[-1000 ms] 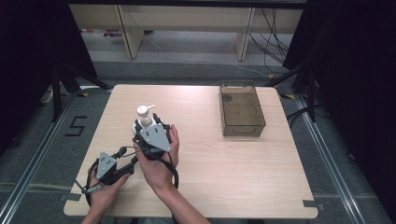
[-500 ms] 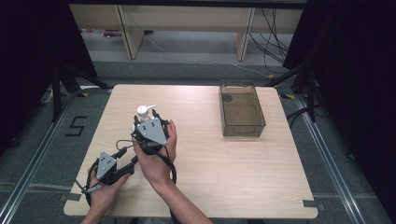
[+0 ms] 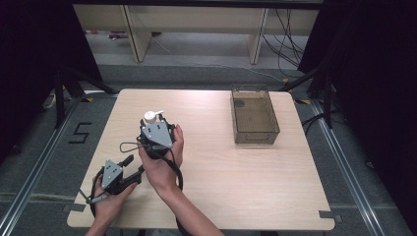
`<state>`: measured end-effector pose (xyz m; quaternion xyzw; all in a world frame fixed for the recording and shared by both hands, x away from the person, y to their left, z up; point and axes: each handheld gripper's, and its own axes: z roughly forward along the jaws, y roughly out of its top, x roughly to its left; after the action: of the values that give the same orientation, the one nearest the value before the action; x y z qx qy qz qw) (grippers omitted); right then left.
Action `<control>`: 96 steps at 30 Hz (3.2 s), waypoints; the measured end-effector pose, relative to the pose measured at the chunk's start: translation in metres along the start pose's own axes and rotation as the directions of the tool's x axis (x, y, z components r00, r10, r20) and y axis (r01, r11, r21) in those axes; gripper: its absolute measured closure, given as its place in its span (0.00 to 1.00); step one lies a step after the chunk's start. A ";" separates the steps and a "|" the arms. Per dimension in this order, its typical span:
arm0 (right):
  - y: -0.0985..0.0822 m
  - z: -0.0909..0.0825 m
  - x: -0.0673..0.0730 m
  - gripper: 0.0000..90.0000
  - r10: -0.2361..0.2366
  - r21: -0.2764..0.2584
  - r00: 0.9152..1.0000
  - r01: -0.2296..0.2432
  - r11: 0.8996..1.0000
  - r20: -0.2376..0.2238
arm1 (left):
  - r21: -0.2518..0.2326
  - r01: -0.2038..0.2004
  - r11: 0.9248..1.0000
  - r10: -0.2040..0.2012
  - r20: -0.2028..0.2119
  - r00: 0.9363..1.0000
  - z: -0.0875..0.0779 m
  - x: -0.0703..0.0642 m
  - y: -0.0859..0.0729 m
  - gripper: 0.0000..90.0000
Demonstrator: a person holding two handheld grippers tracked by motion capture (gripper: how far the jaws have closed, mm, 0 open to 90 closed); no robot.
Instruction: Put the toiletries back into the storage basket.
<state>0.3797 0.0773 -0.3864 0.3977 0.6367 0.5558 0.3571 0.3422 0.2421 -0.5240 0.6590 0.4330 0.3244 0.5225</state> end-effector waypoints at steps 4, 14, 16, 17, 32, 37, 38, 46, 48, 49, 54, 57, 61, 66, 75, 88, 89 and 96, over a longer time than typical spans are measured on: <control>0.000 0.004 -0.001 0.56 0.002 0.020 1.000 -0.003 1.000 0.017 | -0.009 0.013 1.000 -0.013 0.011 1.000 0.001 0.000 0.000 0.46; 0.001 0.005 -0.002 0.67 0.000 0.000 1.000 0.000 1.000 0.013 | -0.001 0.014 1.000 -0.014 0.008 1.000 0.000 0.001 0.000 0.46; 0.002 0.003 -0.002 0.67 0.007 0.014 1.000 -0.007 1.000 0.013 | -0.001 0.014 1.000 -0.014 0.009 1.000 0.000 0.001 0.000 0.46; 0.003 0.003 -0.003 0.67 0.007 0.020 1.000 -0.007 1.000 0.007 | -0.010 0.024 1.000 -0.024 0.011 1.000 0.000 0.000 0.000 0.46; 0.027 -0.018 -0.035 0.67 0.041 -0.058 0.999 -0.042 0.997 -0.026 | -0.015 0.011 1.000 -0.010 0.004 1.000 0.000 0.000 0.000 0.46; 0.032 -0.023 -0.046 0.67 0.043 -0.068 0.999 -0.045 0.997 -0.019 | -0.015 0.013 1.000 -0.013 0.001 1.000 0.000 0.000 0.000 0.46; 0.034 -0.027 -0.051 0.67 0.047 -0.071 0.999 -0.048 0.996 -0.018 | -0.015 0.013 1.000 -0.013 0.001 1.000 0.000 0.000 0.000 0.46; 0.040 -0.036 -0.070 0.67 0.043 -0.092 0.999 -0.043 0.995 -0.001 | -0.013 0.011 1.000 -0.011 0.000 1.000 0.000 0.000 0.000 0.45; 0.043 -0.041 -0.077 0.67 0.045 -0.097 0.999 -0.044 0.994 0.008 | -0.008 0.011 1.000 -0.011 -0.003 1.000 0.000 0.000 0.000 0.45; 0.043 -0.041 -0.077 0.67 0.045 -0.097 0.999 -0.044 0.994 0.008 | -0.007 0.011 1.000 -0.011 -0.004 1.000 0.000 0.000 0.000 0.45; 0.046 -0.047 -0.092 0.67 0.046 -0.112 0.999 -0.042 0.993 0.028 | -0.009 0.014 1.000 -0.014 -0.005 1.000 -0.001 0.000 0.000 0.45; 0.047 -0.052 -0.103 0.67 0.044 -0.112 0.998 -0.039 0.993 0.040 | -0.020 0.019 1.000 -0.019 -0.001 1.000 0.000 0.001 0.000 0.44; 0.046 -0.056 -0.112 0.67 0.043 -0.111 0.998 -0.038 0.993 0.050 | -0.019 0.020 1.000 -0.020 -0.005 1.000 0.000 0.001 0.000 0.44; 0.047 -0.062 -0.126 0.67 0.035 -0.116 0.996 -0.026 0.993 0.077 | -0.020 0.020 1.000 -0.020 -0.006 1.000 0.000 0.000 0.000 0.43; 0.050 -0.072 -0.145 0.67 0.047 -0.122 0.993 -0.034 0.992 0.105 | -0.018 0.023 1.000 -0.023 -0.007 1.000 0.000 0.000 0.000 0.43; 0.049 -0.082 -0.166 0.67 0.048 -0.121 0.990 -0.032 0.992 0.135 | -0.019 0.023 1.000 -0.023 -0.007 1.000 0.000 0.000 0.000 0.43; 0.050 -0.084 -0.169 0.67 0.037 -0.112 0.990 -0.021 0.994 0.140 | -0.011 0.022 1.000 -0.022 -0.012 1.000 -0.001 -0.001 0.000 0.43; 0.046 -0.091 -0.186 0.67 0.055 -0.104 0.984 -0.038 0.994 0.167 | -0.009 0.022 1.000 -0.022 -0.013 1.000 -0.001 -0.001 0.000 0.43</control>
<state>0.3824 -0.1262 -0.3265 0.4401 0.5658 0.5594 0.4163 0.3413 0.2414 -0.5236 0.6495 0.4424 0.3248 0.5262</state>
